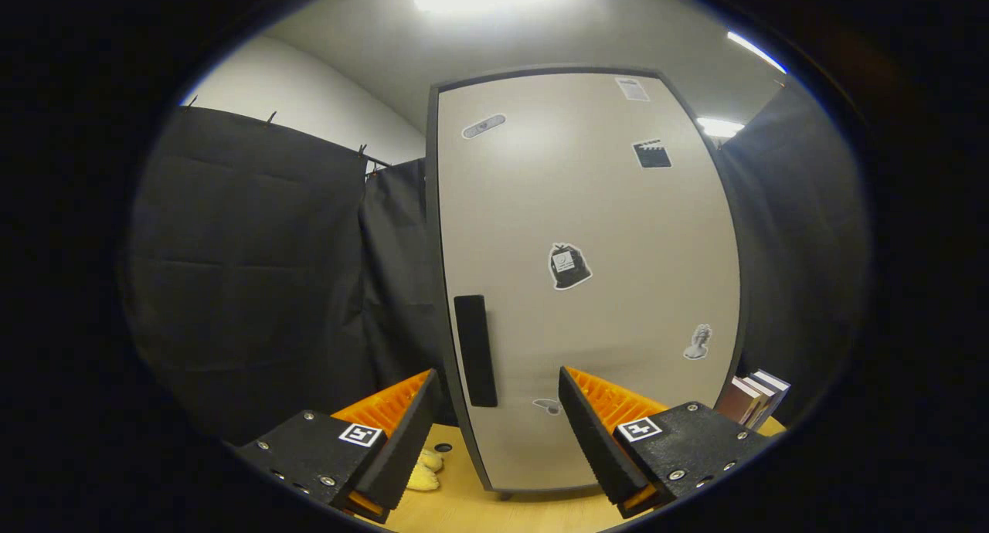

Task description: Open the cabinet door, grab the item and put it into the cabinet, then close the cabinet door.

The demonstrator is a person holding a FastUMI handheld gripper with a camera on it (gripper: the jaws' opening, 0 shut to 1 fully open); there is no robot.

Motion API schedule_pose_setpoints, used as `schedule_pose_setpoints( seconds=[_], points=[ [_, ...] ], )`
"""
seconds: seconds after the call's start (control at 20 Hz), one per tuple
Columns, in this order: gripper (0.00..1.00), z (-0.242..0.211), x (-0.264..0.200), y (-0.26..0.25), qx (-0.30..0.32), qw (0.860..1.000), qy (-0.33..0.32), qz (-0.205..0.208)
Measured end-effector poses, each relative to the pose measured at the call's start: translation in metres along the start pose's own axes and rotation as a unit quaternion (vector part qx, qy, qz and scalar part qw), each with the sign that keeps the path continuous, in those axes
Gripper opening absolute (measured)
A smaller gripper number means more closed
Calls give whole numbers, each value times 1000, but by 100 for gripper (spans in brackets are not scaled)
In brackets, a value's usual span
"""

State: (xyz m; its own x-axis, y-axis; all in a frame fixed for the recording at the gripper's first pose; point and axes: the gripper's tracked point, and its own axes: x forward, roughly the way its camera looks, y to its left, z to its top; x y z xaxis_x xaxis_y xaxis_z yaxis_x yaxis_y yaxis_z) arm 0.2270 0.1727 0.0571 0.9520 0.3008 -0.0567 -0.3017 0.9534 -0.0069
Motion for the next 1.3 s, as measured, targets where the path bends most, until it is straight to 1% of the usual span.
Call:
schedule_pose_setpoints(
  seconds=[0.15, 0.25, 0.35, 0.45, 0.5, 0.6, 0.7, 0.8, 0.85, 0.9, 0.95, 1.0, 1.05, 1.1, 1.2, 1.3],
  points=[
    [95, -4, 25, -1, -14, 1000, 7, -13],
    [94, -7, 40, 1, -12, 1000, 13, -13],
    [91, -10, 53, 5, -8, 1000, 22, -10],
    [87, -12, 65, 4, -3, 999, 26, -19],
    [82, -12, 71, 4, -2, 999, 28, -23],
    [75, -14, 79, 8, -5, 999, 33, -22],
    [70, -20, 90, 13, -26, 998, 44, -21],
    [67, -29, 97, 21, -39, 997, 63, -14],
    [63, -33, 100, 22, -40, 997, 71, -15],
    [53, -36, 103, 18, -40, 996, 79, -25],
    [46, -37, 104, 16, -38, 996, 77, -28],
    [35, -37, 104, 15, -32, 996, 81, -29],
    [34, -37, 104, 15, -27, 996, 83, -30],
    [30, -36, 102, 15, -27, 996, 85, -30],
    [28, -37, 99, 15, -31, 995, 90, -29],
    [27, -36, 95, 16, -27, 995, 91, -26]
  ],
)
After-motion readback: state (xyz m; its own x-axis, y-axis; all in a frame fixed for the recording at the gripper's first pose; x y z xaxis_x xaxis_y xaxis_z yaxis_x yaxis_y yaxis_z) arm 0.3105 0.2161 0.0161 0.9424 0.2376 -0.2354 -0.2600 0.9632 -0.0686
